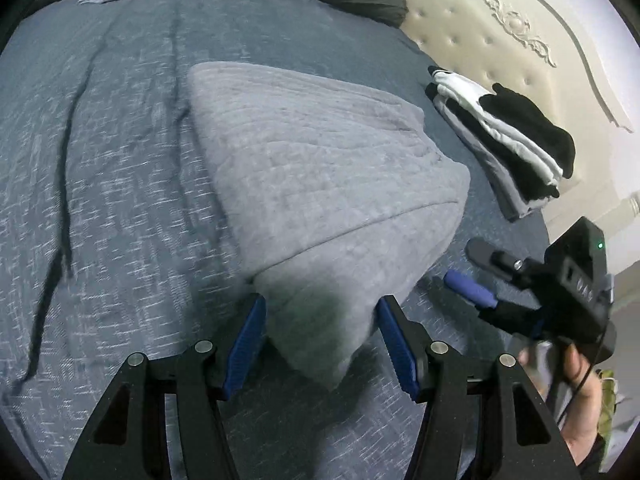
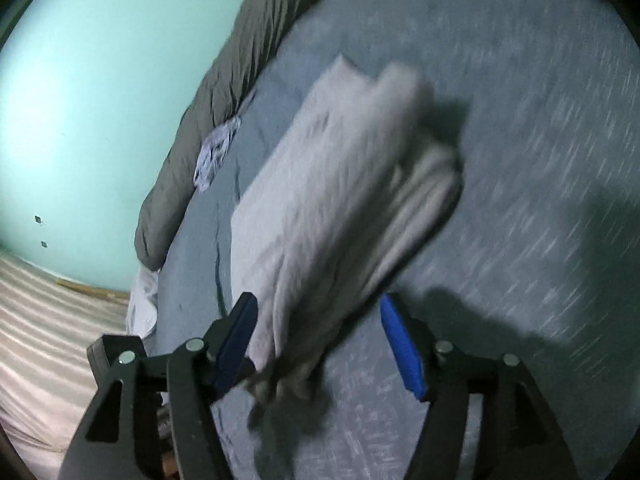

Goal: Fold clothes
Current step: 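Fold the corner over with the right gripper and open it, then grasp the folded grey sweatshirt edge with the left gripper while the right gripper grasps the other edge, then lift the folded grey sweatshirt with both grippers and hold it up, then carry the sweatshirt with both grippers toward the stack of folded clothes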

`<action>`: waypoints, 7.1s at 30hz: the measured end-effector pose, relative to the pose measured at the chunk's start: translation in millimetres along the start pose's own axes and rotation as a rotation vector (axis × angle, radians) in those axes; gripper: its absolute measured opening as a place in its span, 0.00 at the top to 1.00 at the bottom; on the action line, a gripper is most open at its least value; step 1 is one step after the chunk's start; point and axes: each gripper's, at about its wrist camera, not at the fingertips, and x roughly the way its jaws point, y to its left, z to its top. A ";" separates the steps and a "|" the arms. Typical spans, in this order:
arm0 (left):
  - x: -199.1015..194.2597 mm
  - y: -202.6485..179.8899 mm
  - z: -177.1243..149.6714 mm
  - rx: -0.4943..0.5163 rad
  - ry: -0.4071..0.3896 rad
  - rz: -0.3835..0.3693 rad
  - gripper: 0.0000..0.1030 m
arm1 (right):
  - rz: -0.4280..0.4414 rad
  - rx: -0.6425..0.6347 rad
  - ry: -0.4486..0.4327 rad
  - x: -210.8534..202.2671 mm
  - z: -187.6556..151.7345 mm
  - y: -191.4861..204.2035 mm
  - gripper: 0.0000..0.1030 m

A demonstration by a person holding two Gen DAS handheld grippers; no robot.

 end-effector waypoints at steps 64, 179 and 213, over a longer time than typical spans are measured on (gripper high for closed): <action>-90.7 69.9 18.1 -0.202 -0.238 -0.143 0.85 | 0.219 -0.214 0.183 38.0 -20.8 43.5 0.64; -6.5 96.8 -11.4 -0.179 0.127 -0.290 0.67 | -0.031 -0.436 0.507 85.0 -12.6 52.2 0.43; -85.5 -49.5 70.7 0.017 -0.034 -0.297 0.84 | 0.098 -0.561 0.343 -16.9 49.3 136.2 0.66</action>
